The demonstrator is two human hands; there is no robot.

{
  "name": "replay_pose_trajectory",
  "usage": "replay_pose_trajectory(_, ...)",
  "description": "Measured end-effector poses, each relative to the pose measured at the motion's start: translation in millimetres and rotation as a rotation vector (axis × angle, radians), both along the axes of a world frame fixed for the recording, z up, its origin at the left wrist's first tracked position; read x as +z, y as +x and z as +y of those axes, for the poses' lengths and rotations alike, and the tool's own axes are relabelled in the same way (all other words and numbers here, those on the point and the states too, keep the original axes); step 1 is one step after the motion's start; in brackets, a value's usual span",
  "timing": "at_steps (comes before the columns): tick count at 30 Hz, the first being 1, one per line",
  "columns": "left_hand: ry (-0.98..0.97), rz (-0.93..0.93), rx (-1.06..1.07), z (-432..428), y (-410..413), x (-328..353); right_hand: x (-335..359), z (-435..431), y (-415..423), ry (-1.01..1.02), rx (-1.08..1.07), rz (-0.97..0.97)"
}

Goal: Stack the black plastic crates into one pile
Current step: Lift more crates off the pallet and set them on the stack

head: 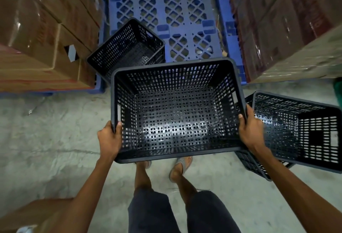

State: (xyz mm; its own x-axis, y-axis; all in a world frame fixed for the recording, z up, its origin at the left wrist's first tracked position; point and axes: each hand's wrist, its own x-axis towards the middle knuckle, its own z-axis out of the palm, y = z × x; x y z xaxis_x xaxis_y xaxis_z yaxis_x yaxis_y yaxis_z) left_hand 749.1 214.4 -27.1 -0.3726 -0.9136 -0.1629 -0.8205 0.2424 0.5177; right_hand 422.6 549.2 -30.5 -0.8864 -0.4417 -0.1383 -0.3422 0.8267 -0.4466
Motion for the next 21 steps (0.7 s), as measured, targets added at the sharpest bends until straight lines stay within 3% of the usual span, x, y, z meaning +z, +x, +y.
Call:
replay_pose_trajectory(8,-0.007,-0.031,-0.008,-2,-4,1,5,-4,2,0.000,-0.037,-0.053)
replay_pose_trajectory(21,-0.048,-0.103,-0.020,0,-6,-12,0,-9,13,0.121,-0.008,0.036)
